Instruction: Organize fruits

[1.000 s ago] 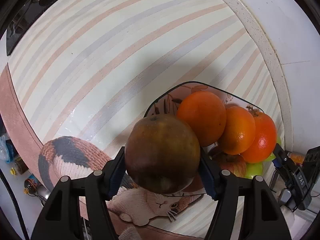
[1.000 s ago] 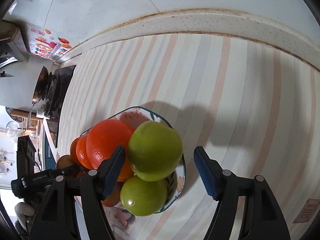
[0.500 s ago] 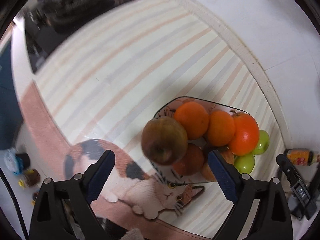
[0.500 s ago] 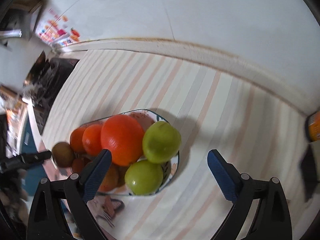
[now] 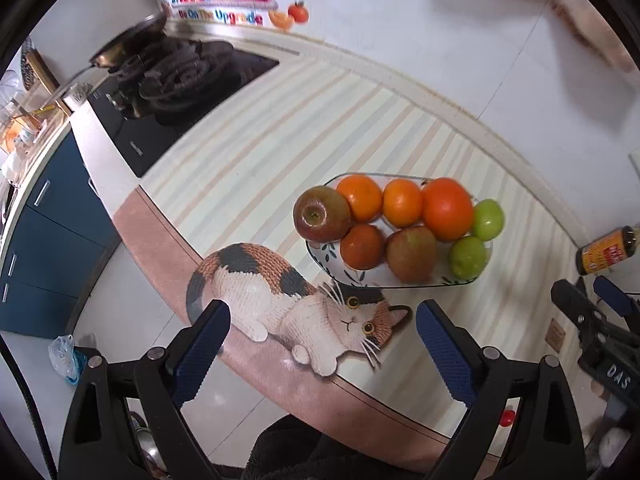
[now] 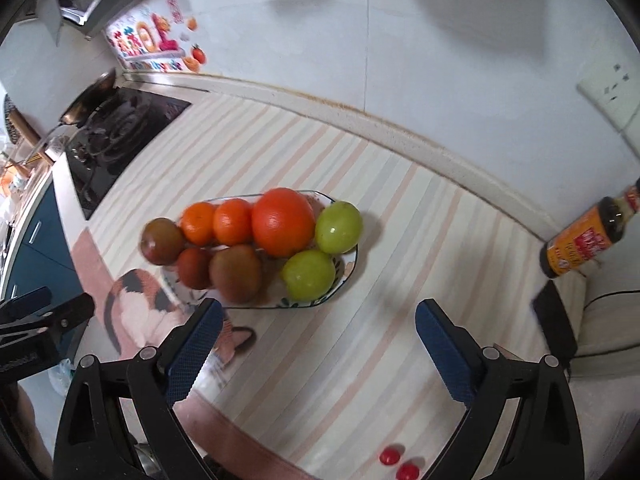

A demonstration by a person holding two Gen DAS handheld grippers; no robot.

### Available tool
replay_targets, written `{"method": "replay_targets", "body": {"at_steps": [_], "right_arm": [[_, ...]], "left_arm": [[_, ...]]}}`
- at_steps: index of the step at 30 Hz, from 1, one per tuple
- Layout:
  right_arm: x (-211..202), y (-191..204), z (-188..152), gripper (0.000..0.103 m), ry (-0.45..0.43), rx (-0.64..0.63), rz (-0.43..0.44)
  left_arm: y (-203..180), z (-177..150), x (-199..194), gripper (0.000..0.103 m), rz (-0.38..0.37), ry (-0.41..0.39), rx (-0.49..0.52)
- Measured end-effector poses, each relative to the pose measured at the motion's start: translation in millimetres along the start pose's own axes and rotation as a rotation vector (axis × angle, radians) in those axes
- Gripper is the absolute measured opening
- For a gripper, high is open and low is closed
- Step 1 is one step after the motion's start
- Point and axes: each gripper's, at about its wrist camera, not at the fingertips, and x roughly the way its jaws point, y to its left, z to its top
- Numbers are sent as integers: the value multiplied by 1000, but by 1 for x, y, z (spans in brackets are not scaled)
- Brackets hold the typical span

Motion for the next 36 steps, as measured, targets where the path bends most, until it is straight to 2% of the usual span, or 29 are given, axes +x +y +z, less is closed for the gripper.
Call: {"method": "replay_targets", "body": {"at_steps": [6,17,26,36], "right_arm": [[-57,12,-15,99,-50,-7,24],[-126,22,-41,99,-73,-8,60],[-153,25,-54,99,-69,-2,87],[-162,26,-57,99,-68,0,93]], "left_arm": [[-2,-15,-46,95,-31,-53,11],[-5,-36,-97,95,-89,-51,40],[-5,-49,-121,95,-100,-55,61],[2,-54,-129,95,-98,-59,44]]}}
